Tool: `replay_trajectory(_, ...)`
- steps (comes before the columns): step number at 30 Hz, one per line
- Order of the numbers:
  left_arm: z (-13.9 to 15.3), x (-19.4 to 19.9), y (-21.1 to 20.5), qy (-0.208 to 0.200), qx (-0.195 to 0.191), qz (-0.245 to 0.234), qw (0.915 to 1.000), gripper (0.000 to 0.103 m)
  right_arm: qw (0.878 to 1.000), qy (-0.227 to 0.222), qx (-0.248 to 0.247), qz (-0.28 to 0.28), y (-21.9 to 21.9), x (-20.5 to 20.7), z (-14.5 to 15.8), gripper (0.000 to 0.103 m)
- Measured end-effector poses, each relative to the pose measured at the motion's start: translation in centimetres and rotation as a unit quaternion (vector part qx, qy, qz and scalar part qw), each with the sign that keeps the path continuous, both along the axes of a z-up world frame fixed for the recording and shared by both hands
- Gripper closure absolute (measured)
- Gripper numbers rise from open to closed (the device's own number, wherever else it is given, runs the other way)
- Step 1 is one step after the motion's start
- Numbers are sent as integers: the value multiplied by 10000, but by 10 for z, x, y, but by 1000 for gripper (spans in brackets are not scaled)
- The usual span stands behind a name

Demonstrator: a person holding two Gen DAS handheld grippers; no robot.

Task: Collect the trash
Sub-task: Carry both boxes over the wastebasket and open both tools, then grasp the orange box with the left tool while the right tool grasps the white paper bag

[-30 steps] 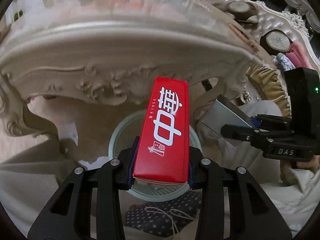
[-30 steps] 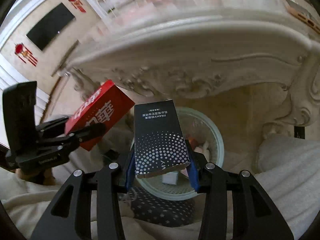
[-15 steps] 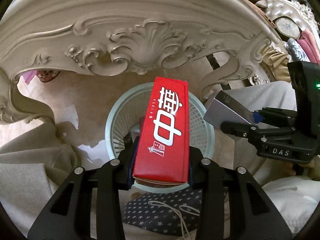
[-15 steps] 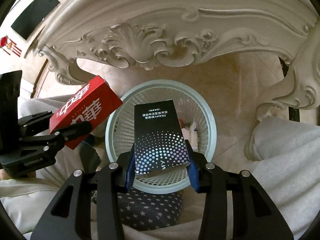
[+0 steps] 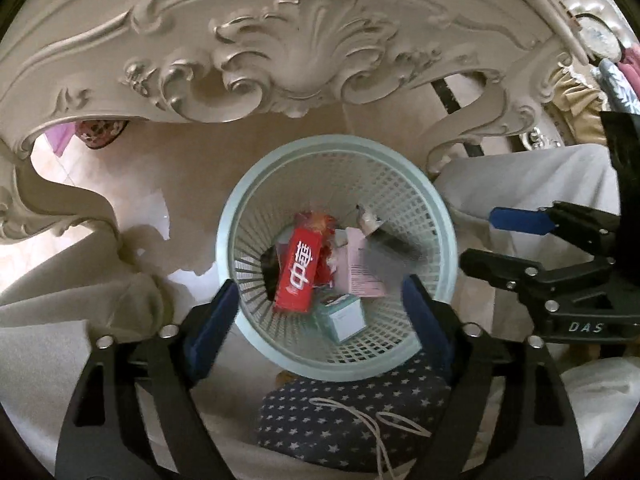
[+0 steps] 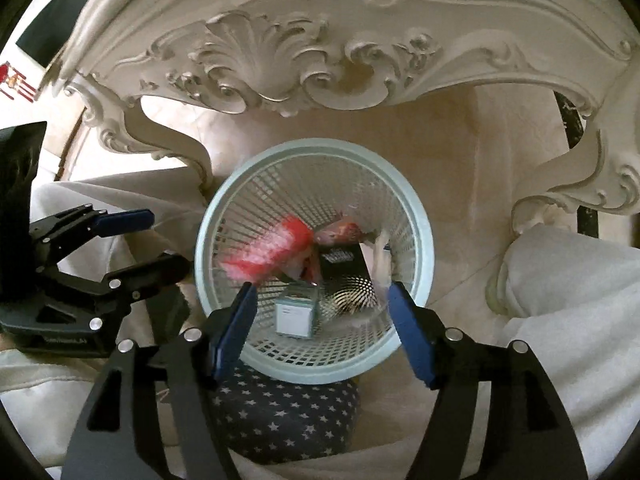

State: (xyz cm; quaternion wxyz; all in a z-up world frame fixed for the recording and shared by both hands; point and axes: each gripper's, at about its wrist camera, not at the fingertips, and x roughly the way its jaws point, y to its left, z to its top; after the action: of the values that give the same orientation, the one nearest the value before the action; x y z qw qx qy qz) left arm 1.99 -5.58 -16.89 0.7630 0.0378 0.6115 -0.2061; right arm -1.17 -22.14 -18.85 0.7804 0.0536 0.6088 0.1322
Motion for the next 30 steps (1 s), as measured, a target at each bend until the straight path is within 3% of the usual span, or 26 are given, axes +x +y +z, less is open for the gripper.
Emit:
replay_trajectory(7, 0, -2, 9, -29, -147, -21, 9999, 13, 9999, 56, -119, 52, 0, -1, 10, 39)
replay_trajectory(11, 26, -3, 12, -135, -241, -388, 9989, 12, 9992, -212, 179, 300, 1, 5, 45, 39)
replay_trajectory(15, 103, 1, 19, -922, -659, -747, 9908, 13, 9924, -1054, 437, 460, -6, 17, 107, 39)
replay_trajectory(17, 146, 8, 27, -1582, -771, -701, 9819, 12, 9840, -1697, 350, 419, -12, 29, 143, 39)
replay_trajectory(19, 176, 21, 35, -2083, -785, -492, 9737, 12, 9705, -2379, 257, 309, -19, 46, 174, 39)
replay_trajectory(21, 203, 49, 48, -2613, -776, 6, 9621, 12, 9560, -2931, 126, 25, -27, 68, 197, 39)
replay_trajectory(23, 214, 77, 54, -2780, -624, 459, 9575, 13, 9379, -3458, 51, -266, -35, 101, 214, 38)
replay_trajectory(24, 218, 99, 58, -2793, -518, 745, 9559, 12, 9353, -3518, 42, -391, -37, 120, 218, 30)
replay_trajectory(25, 220, 118, 59, -2766, -437, 961, 9552, 13, 9338, -3544, 58, -491, -39, 134, 219, 28)
replay_trajectory(30, 224, 216, 61, -2724, -431, 1624, 9474, 13, 9419, -3273, 37, -756, -42, 220, 211, 28)
